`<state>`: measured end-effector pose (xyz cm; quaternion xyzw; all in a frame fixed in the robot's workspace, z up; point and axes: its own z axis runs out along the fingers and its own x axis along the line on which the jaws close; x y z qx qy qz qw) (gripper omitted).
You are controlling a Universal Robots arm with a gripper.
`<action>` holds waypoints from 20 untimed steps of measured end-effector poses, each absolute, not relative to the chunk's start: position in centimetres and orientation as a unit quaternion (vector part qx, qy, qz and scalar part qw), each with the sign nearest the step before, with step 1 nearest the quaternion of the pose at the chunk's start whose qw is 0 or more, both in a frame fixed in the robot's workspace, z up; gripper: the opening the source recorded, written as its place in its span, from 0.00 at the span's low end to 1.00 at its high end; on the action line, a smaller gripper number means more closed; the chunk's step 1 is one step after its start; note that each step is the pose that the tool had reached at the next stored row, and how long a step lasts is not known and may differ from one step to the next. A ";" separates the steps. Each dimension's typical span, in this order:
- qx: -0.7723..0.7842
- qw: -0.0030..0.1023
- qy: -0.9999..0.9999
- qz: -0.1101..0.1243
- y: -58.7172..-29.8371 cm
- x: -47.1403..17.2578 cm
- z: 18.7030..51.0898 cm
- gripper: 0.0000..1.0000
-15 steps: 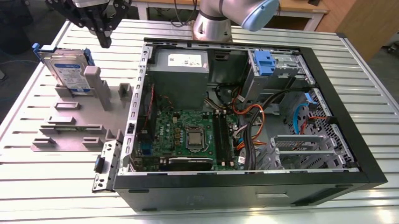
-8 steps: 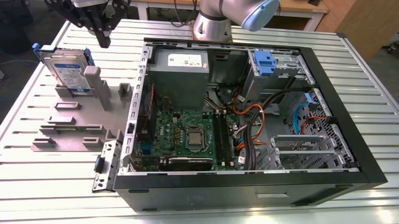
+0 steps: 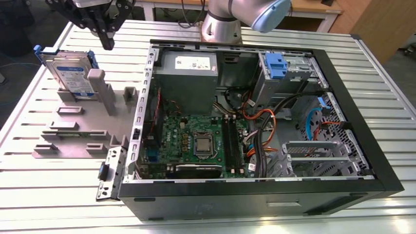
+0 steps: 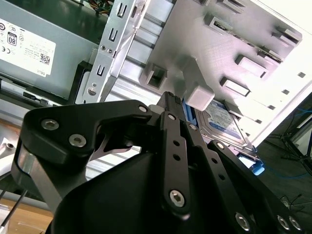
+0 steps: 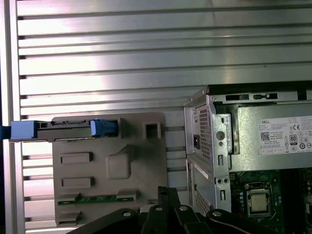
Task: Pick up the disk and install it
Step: 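Reach for the disk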
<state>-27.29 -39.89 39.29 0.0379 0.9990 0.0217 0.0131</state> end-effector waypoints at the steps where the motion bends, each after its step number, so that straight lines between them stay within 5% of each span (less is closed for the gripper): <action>1: 0.038 0.013 0.999 0.022 -39.9 -27.3 39.3 0.11; 20: 0.038 0.013 0.999 0.022 -39.5 -28.5 39.3 0.11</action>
